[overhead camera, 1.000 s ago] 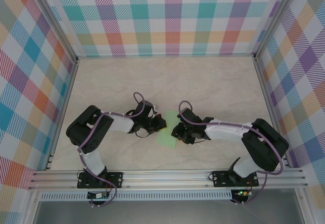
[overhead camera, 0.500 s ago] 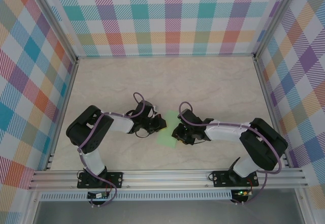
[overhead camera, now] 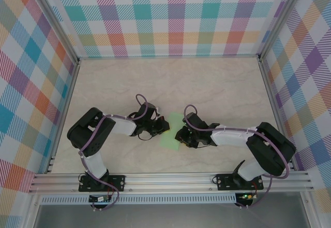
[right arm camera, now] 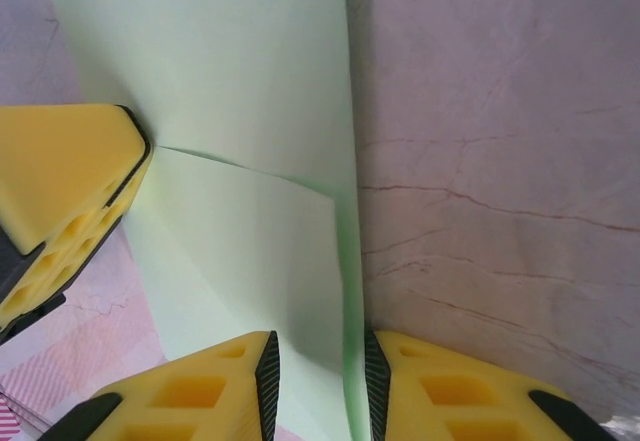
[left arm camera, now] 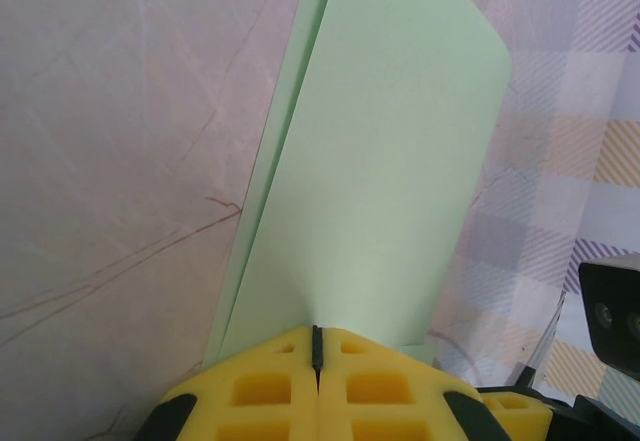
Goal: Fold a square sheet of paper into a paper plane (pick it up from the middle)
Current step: Fold the triangle a second time at the center of the table.
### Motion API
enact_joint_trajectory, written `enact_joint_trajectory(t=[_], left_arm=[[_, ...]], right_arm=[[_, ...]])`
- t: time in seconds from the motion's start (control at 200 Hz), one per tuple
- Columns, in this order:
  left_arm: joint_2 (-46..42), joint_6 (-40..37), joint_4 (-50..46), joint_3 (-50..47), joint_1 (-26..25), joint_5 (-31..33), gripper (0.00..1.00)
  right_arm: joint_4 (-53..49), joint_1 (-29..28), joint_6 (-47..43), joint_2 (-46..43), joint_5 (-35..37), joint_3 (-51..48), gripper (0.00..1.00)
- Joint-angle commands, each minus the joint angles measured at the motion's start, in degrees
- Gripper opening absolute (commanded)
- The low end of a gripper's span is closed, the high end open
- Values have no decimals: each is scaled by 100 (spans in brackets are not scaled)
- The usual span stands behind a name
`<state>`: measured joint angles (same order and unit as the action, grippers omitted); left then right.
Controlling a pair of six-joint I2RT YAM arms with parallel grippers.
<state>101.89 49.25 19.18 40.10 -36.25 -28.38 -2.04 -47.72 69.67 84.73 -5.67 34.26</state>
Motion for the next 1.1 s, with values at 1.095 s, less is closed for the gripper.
enact_joint_trajectory(t=[1.095], left_arm=[[-83, 172, -707, -454, 162, 496, 0]], right_arm=[[997, 25, -72, 123, -183, -293, 35]])
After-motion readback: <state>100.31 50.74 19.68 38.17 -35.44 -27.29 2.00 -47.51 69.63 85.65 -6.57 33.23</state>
